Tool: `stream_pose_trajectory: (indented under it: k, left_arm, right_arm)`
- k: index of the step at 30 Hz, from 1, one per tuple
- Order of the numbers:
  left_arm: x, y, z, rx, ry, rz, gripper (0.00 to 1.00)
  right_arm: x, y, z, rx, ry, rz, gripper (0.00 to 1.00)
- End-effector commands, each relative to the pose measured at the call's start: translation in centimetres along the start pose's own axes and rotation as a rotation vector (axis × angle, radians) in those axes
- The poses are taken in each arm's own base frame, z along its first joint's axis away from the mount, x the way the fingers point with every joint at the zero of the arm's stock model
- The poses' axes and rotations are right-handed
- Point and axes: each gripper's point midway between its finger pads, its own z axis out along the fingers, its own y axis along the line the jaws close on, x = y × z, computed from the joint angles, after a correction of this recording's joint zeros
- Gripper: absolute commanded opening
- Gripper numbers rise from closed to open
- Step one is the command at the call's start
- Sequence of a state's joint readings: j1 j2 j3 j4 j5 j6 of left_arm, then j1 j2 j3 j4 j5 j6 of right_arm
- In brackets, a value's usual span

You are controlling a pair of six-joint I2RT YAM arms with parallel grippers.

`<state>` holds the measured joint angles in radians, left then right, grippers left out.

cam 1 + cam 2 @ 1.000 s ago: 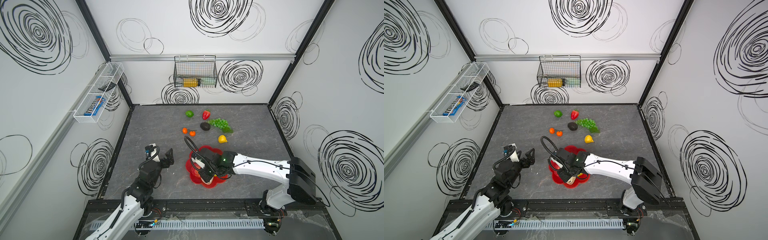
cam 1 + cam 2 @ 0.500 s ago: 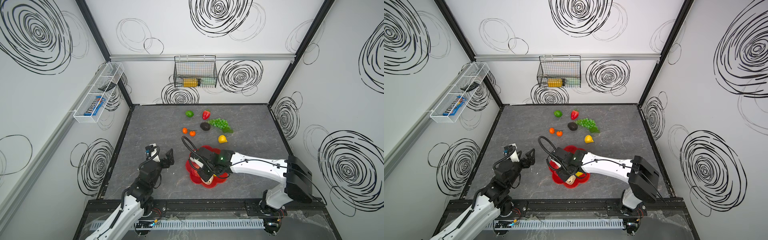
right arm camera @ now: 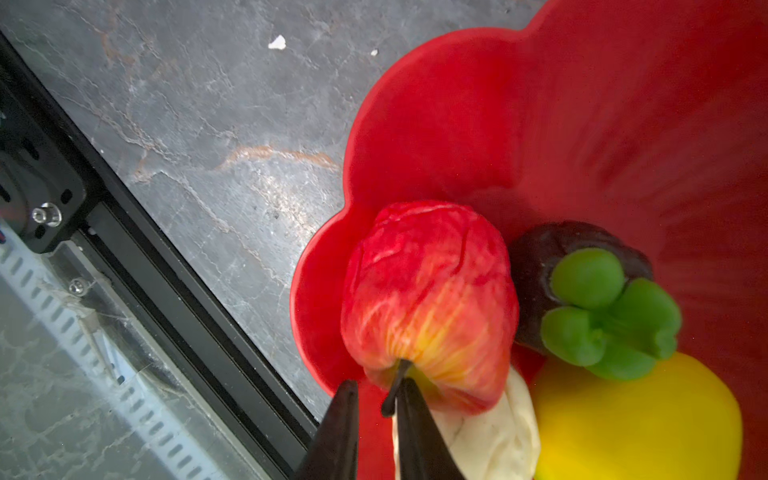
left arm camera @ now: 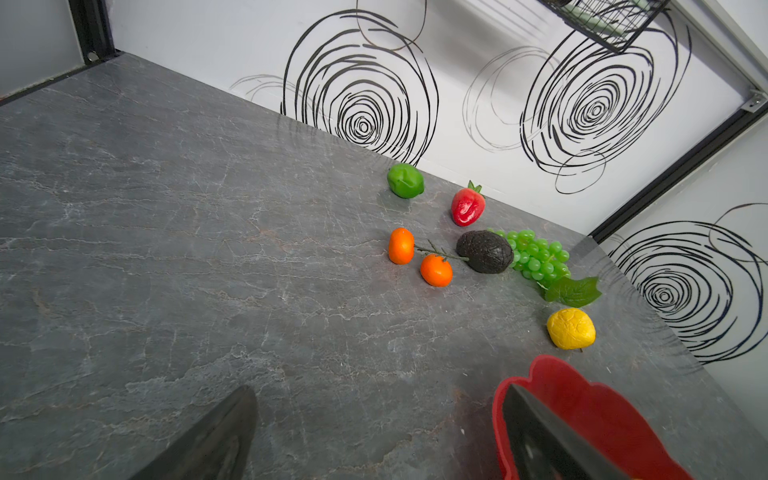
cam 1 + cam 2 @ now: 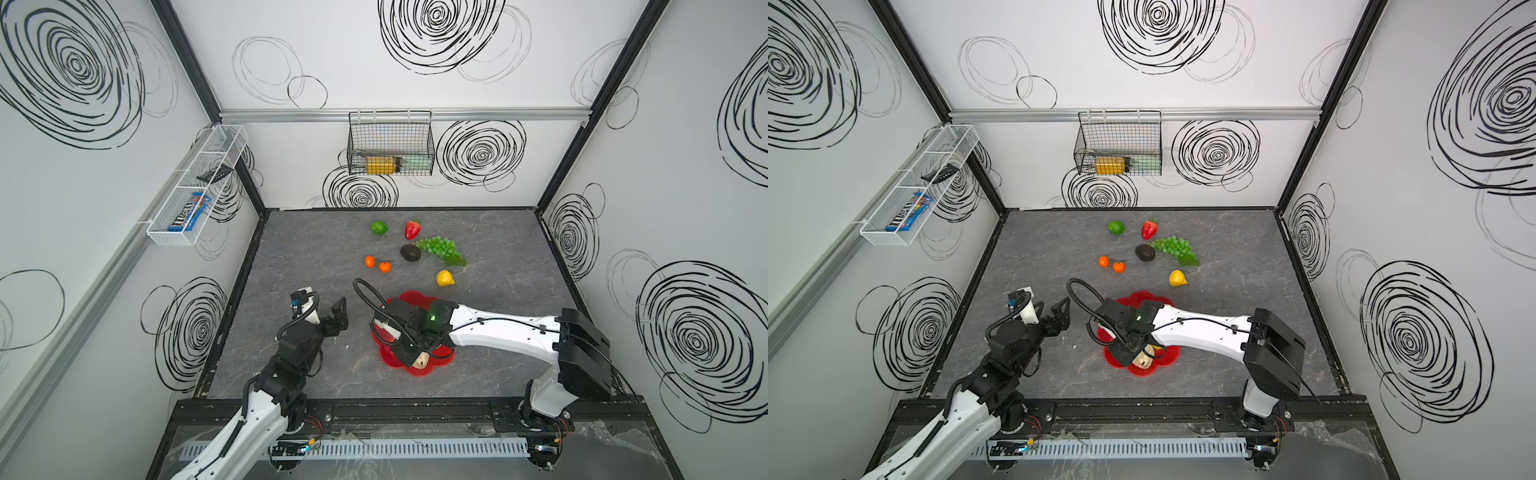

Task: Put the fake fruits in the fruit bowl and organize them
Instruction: 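Set the red apple beside the cream pear with the right gripper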

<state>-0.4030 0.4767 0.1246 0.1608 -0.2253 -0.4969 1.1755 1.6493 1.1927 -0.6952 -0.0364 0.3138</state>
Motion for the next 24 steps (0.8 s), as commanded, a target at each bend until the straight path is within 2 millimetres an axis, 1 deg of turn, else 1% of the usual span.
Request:
stream_pose_trajectory:
  k: [1, 8, 16, 24]
  left_arm:
    - [-1.1, -0.5, 0.0, 0.025, -0.051, -0.001, 0.96]
    - [-1.1, -0.5, 0.0, 0.029, -0.049, -0.002, 0.96]
    - [-1.0, -0.5, 0.1, 0.028, -0.047, -0.002, 0.96]
    - [-1.0, -0.5, 0.1, 0.027, -0.046, -0.001, 0.96]
  right_arm:
    - [-0.4, 0.3, -0.5, 0.006, -0.005, -0.009, 0.21]
    - [-0.9, 0.5, -0.8, 0.004, -0.027, -0.005, 0.17]
    - [-1.2, 0.5, -0.7, 0.005, -0.033, 0.000, 0.19]
    - [-1.9, 1.0, -1.6, -0.006, -0.064, -0.006, 0.20]
